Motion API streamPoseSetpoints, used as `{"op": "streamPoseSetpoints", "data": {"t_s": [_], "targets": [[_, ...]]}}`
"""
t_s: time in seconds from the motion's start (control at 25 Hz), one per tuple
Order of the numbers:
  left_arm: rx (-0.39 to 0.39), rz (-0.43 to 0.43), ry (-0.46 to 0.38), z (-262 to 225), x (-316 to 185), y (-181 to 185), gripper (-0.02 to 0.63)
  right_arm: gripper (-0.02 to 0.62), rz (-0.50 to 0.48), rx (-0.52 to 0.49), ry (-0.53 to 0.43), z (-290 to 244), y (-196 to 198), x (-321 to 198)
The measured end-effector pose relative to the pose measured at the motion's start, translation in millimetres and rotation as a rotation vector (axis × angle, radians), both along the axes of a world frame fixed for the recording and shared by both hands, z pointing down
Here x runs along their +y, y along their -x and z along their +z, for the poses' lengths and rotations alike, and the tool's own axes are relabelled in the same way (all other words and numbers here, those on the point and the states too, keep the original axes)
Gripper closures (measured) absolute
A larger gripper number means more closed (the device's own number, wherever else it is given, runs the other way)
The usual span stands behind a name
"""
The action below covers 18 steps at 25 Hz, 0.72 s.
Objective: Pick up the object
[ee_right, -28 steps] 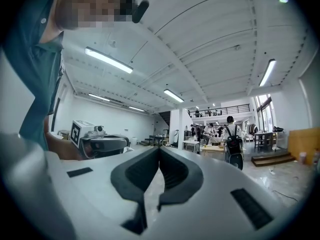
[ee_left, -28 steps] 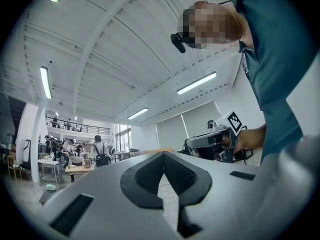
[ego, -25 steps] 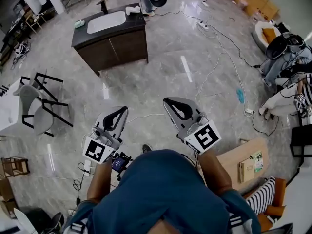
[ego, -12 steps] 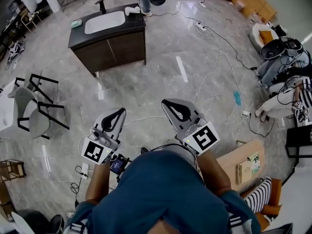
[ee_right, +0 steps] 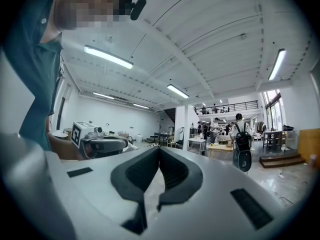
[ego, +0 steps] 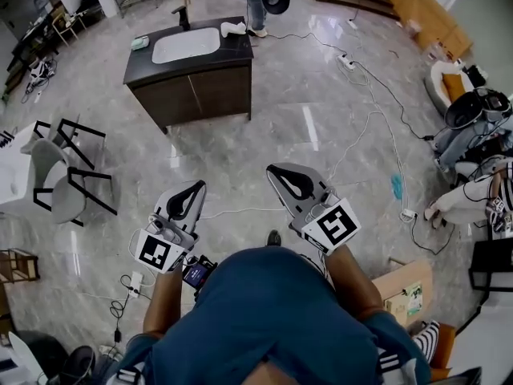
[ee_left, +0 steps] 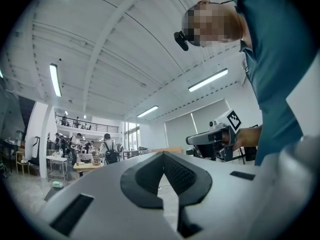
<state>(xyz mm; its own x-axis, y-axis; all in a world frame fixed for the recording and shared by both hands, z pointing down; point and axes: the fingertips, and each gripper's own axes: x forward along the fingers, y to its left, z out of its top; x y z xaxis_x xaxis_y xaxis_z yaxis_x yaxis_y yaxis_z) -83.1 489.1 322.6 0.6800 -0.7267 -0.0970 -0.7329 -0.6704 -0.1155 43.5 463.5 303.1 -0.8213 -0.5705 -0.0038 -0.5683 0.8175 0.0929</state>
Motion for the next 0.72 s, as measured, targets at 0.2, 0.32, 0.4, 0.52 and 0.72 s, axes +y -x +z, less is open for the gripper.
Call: {"op": "streamPoseSetpoints", "data": {"t_s": [0.2, 0.32, 0.4, 0.52, 0.72], "targets": [[0.009, -0.030, -0.034, -5, -32, -15, 0.603, 0.581, -0.031, 0.010, 0.005, 8, -13, -38], [-0.007, -0.050, -0.018, 1, -50, -24, 0.603, 0.581, -0.065, 0.002, 0.017, 11, -16, -57], [-0.016, -0.063, -0.012, 2, -61, -30, 0.603, 0.581, -0.082, -0.006, 0.016, 11, -23, -68], [-0.008, -0.069, -0.021, -5, -79, -44, 0.604, 0.581, -0.086, -0.016, 0.011, 9, -37, -89], [-0.017, -0.047, -0.010, 1, -101, -72, 0.603, 0.581, -0.081, -0.030, 0.061, 26, -50, -117]]}}
